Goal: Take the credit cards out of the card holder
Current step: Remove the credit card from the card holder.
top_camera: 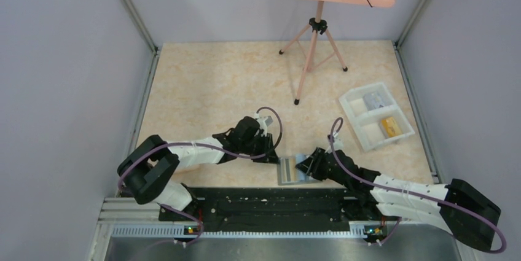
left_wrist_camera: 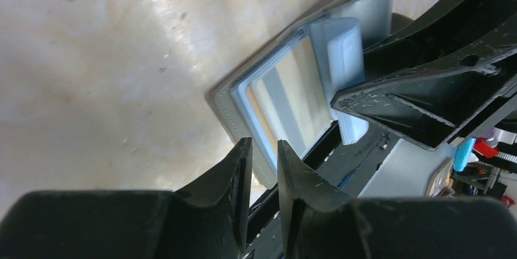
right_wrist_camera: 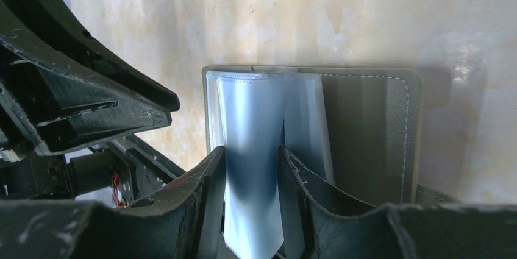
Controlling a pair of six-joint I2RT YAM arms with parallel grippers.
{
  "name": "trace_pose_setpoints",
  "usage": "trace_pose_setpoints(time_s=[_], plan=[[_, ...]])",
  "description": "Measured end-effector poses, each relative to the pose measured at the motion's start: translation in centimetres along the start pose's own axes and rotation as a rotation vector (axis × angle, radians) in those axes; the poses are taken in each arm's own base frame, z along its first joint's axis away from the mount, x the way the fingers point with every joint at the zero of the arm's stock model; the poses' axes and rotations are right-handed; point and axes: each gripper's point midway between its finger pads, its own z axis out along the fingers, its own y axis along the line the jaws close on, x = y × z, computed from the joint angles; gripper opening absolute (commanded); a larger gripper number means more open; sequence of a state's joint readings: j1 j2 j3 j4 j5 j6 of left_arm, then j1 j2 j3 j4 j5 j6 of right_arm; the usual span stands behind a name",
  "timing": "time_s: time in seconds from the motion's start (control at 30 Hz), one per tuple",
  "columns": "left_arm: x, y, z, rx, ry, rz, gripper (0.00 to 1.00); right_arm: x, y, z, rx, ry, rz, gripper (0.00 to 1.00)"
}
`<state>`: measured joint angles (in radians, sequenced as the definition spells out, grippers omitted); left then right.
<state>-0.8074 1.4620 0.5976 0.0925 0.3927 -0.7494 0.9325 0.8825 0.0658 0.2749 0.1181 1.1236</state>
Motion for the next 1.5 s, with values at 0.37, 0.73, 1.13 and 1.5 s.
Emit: trace_pose_setpoints(time_s=[0.37, 0.73, 1.13, 1.5], plan=[[-1.7, -4.3, 2.0, 0.069, 0.012, 0.070, 0.24, -0.5, -0.6, -0.6, 0.029, -0.028, 0.011, 0.20], [-1.4, -3.3, 4.3, 0.031, 0.061, 0.057, 0.22, -0.3, -0.6, -0.7, 0.009, -0.025, 0.015, 0.21], [-0.7, -4.1, 5.6, 0.065, 0.110, 0.053, 0.22, -0.4, 0.0, -1.0, -0.025, -0.025, 0.018, 0.41], [-0.5, -6.7, 5.5, 0.153, 0.134, 0.067, 0.22, -2.4, 2.1, -2.7, 0.014, -0.051, -0.012, 0.62]])
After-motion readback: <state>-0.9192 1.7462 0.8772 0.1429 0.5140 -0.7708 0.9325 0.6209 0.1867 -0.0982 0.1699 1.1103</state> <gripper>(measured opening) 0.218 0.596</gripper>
